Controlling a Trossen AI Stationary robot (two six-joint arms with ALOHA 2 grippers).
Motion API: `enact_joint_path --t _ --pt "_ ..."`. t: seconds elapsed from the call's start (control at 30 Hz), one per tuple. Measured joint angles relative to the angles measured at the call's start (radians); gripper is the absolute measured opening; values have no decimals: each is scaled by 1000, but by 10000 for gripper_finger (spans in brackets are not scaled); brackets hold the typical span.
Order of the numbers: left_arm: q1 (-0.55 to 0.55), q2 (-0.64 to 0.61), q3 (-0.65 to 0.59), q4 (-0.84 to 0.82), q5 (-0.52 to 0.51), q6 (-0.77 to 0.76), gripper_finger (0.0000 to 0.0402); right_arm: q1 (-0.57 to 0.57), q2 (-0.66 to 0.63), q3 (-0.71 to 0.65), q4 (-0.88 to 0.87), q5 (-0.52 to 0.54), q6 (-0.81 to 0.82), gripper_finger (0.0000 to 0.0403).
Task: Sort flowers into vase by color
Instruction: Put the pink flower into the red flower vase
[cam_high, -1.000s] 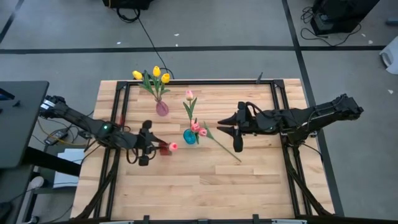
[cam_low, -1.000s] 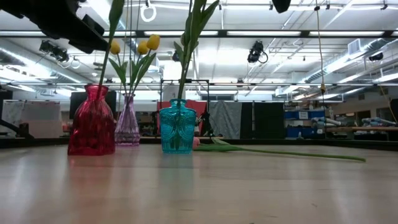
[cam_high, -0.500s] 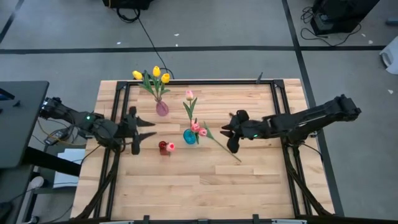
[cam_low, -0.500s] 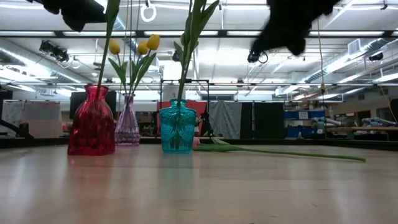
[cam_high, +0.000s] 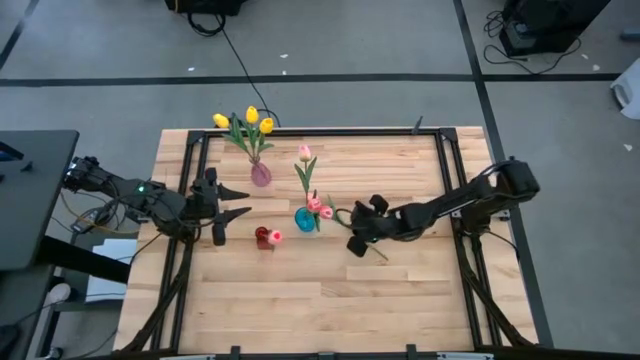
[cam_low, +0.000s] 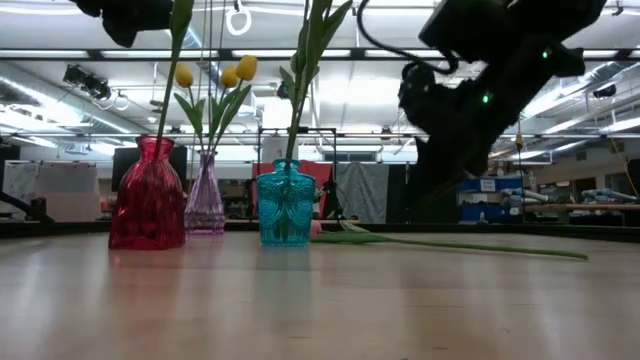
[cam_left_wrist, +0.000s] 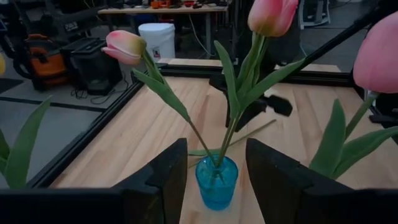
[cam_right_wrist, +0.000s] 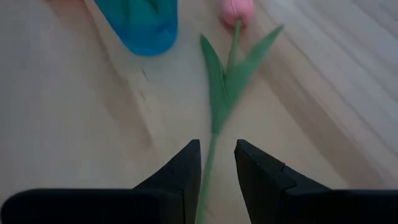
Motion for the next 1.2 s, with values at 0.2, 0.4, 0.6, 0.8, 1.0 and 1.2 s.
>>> enact_joint_path --t 0.2,0.4,0.6,0.8,1.0,1.2 --pt "0 0 0 -9 -1 -18 169 1 99 0 55 34 -7 113" --pt "0 0 0 -16 -1 -19 169 1 177 0 151 79 -58 113" --pt "0 0 0 -18 -1 -21 169 -7 212 0 195 64 -58 109" --pt "0 0 0 -10 -1 -21 169 -18 227 2 206 44 -37 36" --pt "0 0 0 17 -2 -2 169 -45 192 2 138 39 -10 17" --pt "2 1 0 71 0 20 161 -86 -15 -1 30 94 -82 7"
